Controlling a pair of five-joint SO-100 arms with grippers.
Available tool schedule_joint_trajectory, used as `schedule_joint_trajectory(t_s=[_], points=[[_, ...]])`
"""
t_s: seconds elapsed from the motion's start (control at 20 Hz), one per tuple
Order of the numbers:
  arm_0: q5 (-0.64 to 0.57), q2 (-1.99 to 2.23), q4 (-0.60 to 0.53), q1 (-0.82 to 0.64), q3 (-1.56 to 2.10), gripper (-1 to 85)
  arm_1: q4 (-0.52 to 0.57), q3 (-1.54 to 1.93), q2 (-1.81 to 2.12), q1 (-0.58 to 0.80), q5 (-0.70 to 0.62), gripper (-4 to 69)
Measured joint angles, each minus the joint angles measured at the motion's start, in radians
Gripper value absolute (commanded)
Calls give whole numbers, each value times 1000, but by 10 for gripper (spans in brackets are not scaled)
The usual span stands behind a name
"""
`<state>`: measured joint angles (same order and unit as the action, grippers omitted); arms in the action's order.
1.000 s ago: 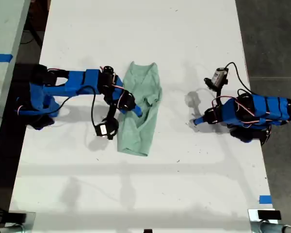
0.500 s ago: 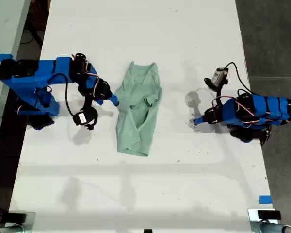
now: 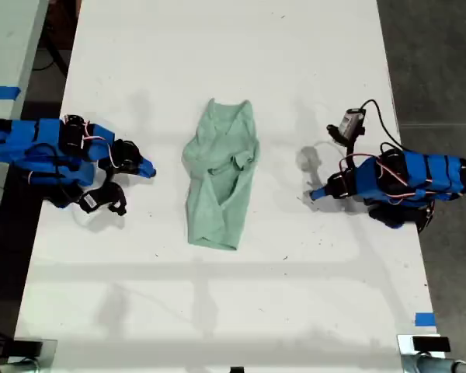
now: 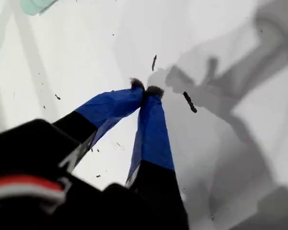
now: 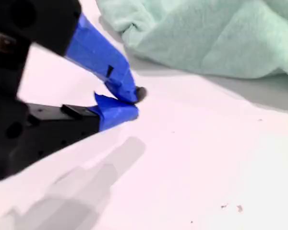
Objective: Fold t shirt
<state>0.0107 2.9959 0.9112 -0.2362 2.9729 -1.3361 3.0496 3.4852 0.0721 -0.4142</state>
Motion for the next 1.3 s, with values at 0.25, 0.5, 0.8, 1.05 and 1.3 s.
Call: schedule_joint_trajectory(t_s=[0.25,0.5,0.8,1.05,1.3], points=[[-28,526,94,-132,273,-2,0,0,0,3,0,14],[-49,566,109,-130,278,-2,0,0,0,3,0,14],[-54,569,109,-127,278,-2,0,0,0,3,0,14],[-54,569,112,-127,278,-2,0,0,0,3,0,14],[-89,578,112,-172,278,-2,0,0,0,3,0,14]])
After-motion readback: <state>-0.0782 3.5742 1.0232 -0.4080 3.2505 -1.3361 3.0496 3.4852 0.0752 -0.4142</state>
